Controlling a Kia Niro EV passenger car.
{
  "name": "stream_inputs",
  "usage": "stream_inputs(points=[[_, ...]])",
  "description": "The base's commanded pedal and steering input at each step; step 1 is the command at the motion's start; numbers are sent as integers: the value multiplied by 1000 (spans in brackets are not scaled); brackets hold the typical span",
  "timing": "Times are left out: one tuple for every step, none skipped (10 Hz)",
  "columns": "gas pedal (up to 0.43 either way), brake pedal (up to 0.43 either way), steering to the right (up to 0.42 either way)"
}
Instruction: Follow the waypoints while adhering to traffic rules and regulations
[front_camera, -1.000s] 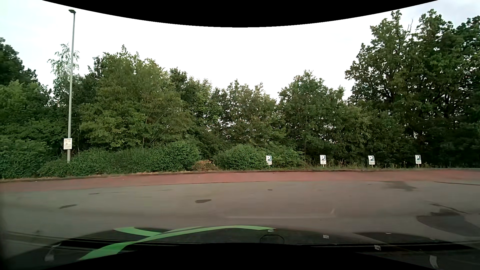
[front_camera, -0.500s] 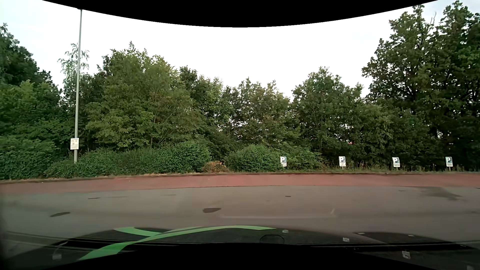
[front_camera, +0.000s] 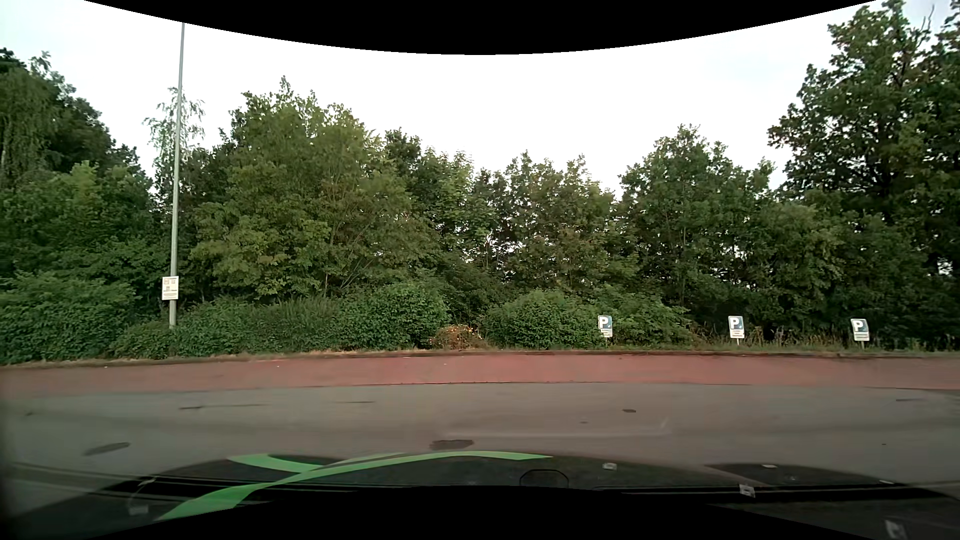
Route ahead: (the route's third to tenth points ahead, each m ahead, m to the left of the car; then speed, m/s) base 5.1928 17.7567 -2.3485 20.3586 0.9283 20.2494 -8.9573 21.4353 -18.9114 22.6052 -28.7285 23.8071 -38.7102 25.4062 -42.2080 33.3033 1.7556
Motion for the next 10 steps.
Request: stream_inputs(points=[[0,0,-374],[0,0,-399],[0,0,-430],[59,0,-464],[79,0,-491],[79,0,-521],[79,0,-551],[79,0,-585],[79,0,-607],[79,0,-627]])
